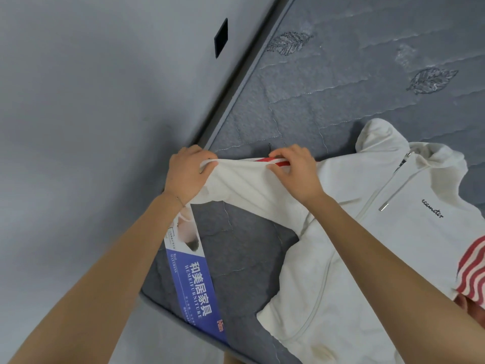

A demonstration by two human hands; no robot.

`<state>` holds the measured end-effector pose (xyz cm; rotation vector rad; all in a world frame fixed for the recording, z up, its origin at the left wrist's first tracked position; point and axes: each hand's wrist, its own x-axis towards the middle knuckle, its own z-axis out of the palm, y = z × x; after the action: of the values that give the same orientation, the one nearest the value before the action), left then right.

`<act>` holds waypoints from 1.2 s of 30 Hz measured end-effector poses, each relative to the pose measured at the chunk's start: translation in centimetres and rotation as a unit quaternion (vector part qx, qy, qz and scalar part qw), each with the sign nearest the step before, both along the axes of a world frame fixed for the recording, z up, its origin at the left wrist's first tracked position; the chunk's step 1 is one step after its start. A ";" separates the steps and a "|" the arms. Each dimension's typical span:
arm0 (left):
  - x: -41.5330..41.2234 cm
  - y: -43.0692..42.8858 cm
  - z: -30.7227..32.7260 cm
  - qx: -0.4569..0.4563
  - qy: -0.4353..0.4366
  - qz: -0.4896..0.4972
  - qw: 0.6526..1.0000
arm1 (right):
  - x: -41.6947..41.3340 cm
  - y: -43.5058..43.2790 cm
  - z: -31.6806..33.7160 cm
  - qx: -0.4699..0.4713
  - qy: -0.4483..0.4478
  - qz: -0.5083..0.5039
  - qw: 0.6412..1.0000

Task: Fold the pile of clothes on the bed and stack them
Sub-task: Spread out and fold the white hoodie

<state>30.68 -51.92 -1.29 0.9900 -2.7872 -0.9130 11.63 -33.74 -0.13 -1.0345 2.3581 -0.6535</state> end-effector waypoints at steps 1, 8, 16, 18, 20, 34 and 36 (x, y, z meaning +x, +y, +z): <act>0.0 0.0 -0.6 -0.015 0.002 0.003 1.000 | 0.1 0.2 -0.3 0.011 0.013 0.004 1.000; -0.9 2.6 -1.7 -0.080 -0.053 -0.078 0.992 | 1.4 3.2 -1.4 0.058 0.095 0.001 0.994; -2.0 7.8 -1.9 -0.148 -0.051 -0.111 0.981 | 3.0 8.5 -0.2 0.096 0.109 -0.037 0.989; -2.1 9.7 -2.1 -0.165 -0.054 -0.126 0.977 | 3.4 10.4 0.0 0.100 0.102 -0.046 0.989; -2.1 12.0 -2.1 -0.165 -0.056 -0.137 0.975 | 3.9 12.7 -0.1 0.091 0.095 -0.054 0.990; 0.1 31.1 -2.8 -0.105 -0.027 -0.166 0.980 | 8.6 32.4 -1.6 0.119 0.036 -0.104 0.987; 0.8 33.0 -2.7 -0.104 -0.044 -0.164 0.980 | 9.1 34.5 -1.5 0.120 0.040 -0.105 0.986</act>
<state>31.52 -18.92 -4.01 0.5647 -3.1005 -0.5917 20.72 0.73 -1.60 -0.7271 2.5626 -0.3916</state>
